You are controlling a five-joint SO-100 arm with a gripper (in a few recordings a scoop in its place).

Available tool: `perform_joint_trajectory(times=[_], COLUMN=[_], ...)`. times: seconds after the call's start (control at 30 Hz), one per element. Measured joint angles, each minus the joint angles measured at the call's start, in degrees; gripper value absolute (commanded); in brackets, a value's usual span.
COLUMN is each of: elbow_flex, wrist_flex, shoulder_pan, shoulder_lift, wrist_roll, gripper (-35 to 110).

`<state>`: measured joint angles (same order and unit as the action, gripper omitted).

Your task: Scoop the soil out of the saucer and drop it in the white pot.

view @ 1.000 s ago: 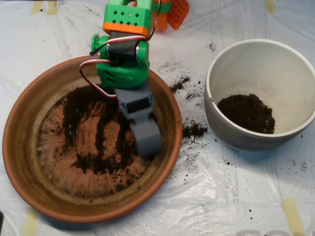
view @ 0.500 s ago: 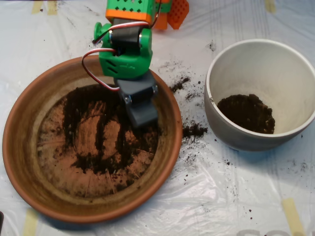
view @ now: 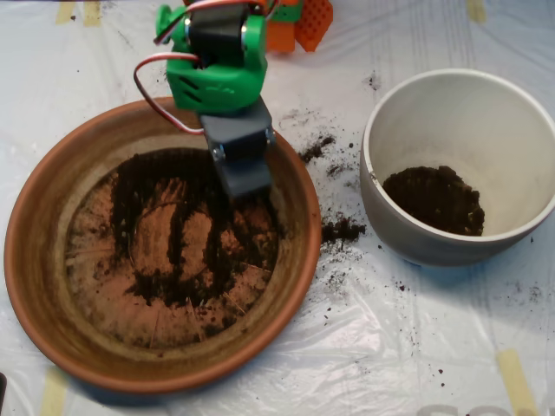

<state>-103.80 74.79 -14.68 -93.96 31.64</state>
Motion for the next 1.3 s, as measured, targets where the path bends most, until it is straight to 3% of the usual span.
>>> perform_joint_trajectory(times=[0.53,0.93,1.27,1.3], elbow_flex=[14.5,47.5,56.0,56.1], wrist_flex=[8.9,25.8,27.0,27.0], shoulder_pan=[7.0,17.6,32.6,33.8], shoulder_lift=[-8.3,4.0,10.5,11.2], wrist_roll=[-16.4,-20.0,-20.0,-20.0], gripper=[-1,-1,0,5])
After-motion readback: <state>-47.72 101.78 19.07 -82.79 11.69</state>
